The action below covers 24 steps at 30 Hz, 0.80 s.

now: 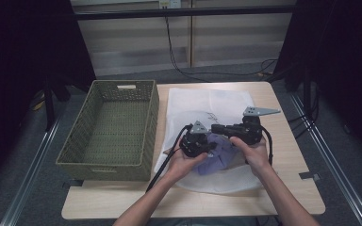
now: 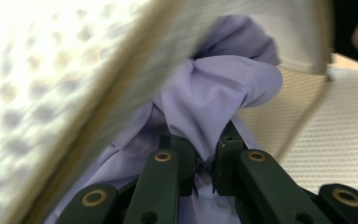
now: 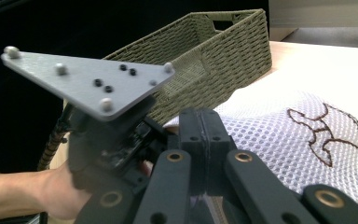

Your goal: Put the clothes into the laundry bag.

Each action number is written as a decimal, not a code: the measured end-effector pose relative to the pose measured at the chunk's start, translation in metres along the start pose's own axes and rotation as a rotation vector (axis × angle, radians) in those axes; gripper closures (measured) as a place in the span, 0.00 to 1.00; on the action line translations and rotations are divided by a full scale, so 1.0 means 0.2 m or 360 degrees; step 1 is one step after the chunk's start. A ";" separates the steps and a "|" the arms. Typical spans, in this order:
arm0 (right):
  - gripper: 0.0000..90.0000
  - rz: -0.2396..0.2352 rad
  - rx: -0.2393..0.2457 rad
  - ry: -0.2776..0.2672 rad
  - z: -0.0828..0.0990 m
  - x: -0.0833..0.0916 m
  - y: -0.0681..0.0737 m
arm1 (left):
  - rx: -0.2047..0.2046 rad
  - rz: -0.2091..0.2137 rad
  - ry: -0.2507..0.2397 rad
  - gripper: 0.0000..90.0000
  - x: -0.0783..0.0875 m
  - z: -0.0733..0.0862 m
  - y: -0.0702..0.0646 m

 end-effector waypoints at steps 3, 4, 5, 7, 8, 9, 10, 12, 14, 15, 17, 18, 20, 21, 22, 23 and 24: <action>1.00 0.0006 -0.0007 0.0025 0.01 -0.01 0.00 | 0.0014 0.0011 0.0057 0.90 -0.03 0.07 0.01; 1.00 0.0012 -0.0010 0.0039 0.02 -0.02 -0.01 | 0.0033 0.0017 0.0068 0.89 -0.03 0.08 0.01; 1.00 0.0014 -0.0011 0.0045 0.03 -0.02 -0.01 | 0.0063 0.0049 0.0084 0.88 -0.04 0.11 0.00; 1.00 0.0014 -0.0030 0.0071 0.05 -0.03 -0.02 | 0.0025 0.0028 0.0121 0.88 -0.05 0.14 -0.01; 1.00 0.0011 -0.0024 0.0076 0.06 -0.03 -0.02 | 0.0017 0.0024 0.0138 0.86 -0.05 0.15 0.00; 1.00 0.0014 -0.0029 0.0089 0.08 -0.03 -0.02 | 0.0022 0.0027 0.0146 0.86 -0.05 0.15 0.00; 1.00 0.0019 -0.0033 0.0101 0.09 -0.03 -0.03 | 0.0023 0.0016 0.0158 0.84 -0.05 0.16 0.01; 1.00 0.0029 -0.0033 0.0127 0.11 -0.03 -0.03 | 0.0018 0.0012 0.0182 0.83 -0.05 0.17 0.01; 1.00 0.0062 0.0000 0.0172 0.14 -0.01 -0.03 | -0.0007 0.0011 0.0210 0.81 -0.05 0.19 -0.01; 1.00 0.0062 -0.0004 0.0199 0.17 0.00 -0.03 | -0.0010 0.0019 0.0208 0.81 -0.05 0.20 -0.02; 1.00 0.0073 0.0001 0.0231 0.21 0.00 -0.03 | -0.0037 0.0014 0.0231 0.80 -0.05 0.21 -0.03; 1.00 0.0072 -0.0005 0.0250 0.23 0.01 -0.03 | -0.0036 0.0018 0.0239 0.79 -0.05 0.21 -0.03; 0.99 0.0071 -0.0023 0.0288 0.28 0.00 -0.04 | -0.0009 0.0037 0.0241 0.77 -0.05 0.21 -0.03; 0.99 0.0068 -0.0020 0.0302 0.29 -0.01 -0.04 | -0.0010 0.0052 0.0247 0.75 -0.05 0.22 -0.03; 0.99 0.0071 -0.0026 0.0315 0.31 -0.02 -0.05 | -0.0016 0.0056 0.0260 0.74 -0.05 0.22 -0.03; 0.99 0.0071 -0.0027 0.0337 0.33 -0.03 -0.05 | -0.0009 0.0073 0.0267 0.73 -0.04 0.22 -0.03; 0.99 0.0071 -0.0019 0.0347 0.34 -0.03 -0.05 | -0.0027 0.0072 0.0306 0.71 -0.03 0.23 -0.03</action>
Point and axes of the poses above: each handheld gripper's, and its own axes: x roughly backward along the jaws, z roughly out of its underside, y roughly to its left, the point moved 9 cm from there along -x, roughly forward along the jaws, and after that the axes turned 1 degree about -y, right-handed, at the moved point
